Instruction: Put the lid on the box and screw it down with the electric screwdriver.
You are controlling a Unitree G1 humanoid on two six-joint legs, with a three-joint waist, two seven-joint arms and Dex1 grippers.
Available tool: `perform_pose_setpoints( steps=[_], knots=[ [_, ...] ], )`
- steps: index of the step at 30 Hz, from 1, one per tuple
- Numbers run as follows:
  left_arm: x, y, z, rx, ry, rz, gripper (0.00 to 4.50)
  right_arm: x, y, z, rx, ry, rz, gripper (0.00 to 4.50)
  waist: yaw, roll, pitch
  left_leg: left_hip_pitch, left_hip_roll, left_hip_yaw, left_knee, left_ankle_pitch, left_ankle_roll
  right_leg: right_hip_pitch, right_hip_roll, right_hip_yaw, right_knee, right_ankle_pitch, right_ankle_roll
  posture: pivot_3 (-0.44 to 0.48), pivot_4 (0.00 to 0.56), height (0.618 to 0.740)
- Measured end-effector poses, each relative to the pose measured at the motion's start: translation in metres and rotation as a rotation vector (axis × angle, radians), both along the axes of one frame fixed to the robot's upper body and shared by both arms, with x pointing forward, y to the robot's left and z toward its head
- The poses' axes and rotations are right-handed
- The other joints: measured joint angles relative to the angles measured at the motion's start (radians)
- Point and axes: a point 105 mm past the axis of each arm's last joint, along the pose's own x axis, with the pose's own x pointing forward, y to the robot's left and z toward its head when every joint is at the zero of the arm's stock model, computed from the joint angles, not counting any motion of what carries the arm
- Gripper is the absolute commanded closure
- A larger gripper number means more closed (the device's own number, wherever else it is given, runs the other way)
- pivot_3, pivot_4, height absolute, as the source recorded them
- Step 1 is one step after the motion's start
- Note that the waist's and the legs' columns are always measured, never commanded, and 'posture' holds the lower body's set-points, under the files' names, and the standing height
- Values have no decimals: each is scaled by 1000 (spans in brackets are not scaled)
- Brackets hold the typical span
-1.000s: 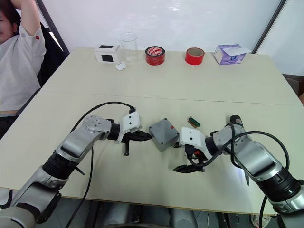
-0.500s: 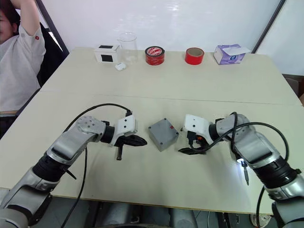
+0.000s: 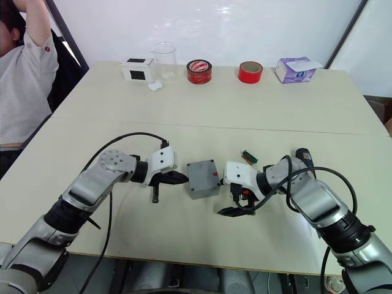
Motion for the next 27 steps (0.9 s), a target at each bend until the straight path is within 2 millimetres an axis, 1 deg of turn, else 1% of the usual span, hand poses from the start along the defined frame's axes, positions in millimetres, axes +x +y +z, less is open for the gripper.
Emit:
perform_pose_setpoints(
  steps=[10, 19, 27],
  knots=[
    [1, -2, 0, -5, -13, -7, 4500, -9, 3, -2, 8, 19, -27, 115, 1, 0, 0, 0, 0, 0, 0, 0, 0, 0, 0, 0, 0, 0, 0, 0, 150, 740],
    [5, -1, -3, 3, -23, -1, 4500, -10, 7, -1, 27, 28, -39, 115, 1, 0, 0, 0, 0, 0, 0, 0, 0, 0, 0, 0, 0, 0, 0, 0, 150, 740],
    [4, -3, -2, -3, -18, -5, 4500, -9, 6, -1, 27, 24, -55, 115, 2, 0, 0, 0, 0, 0, 0, 0, 0, 0, 0, 0, 0, 0, 0, 0, 150, 740]
  ],
)
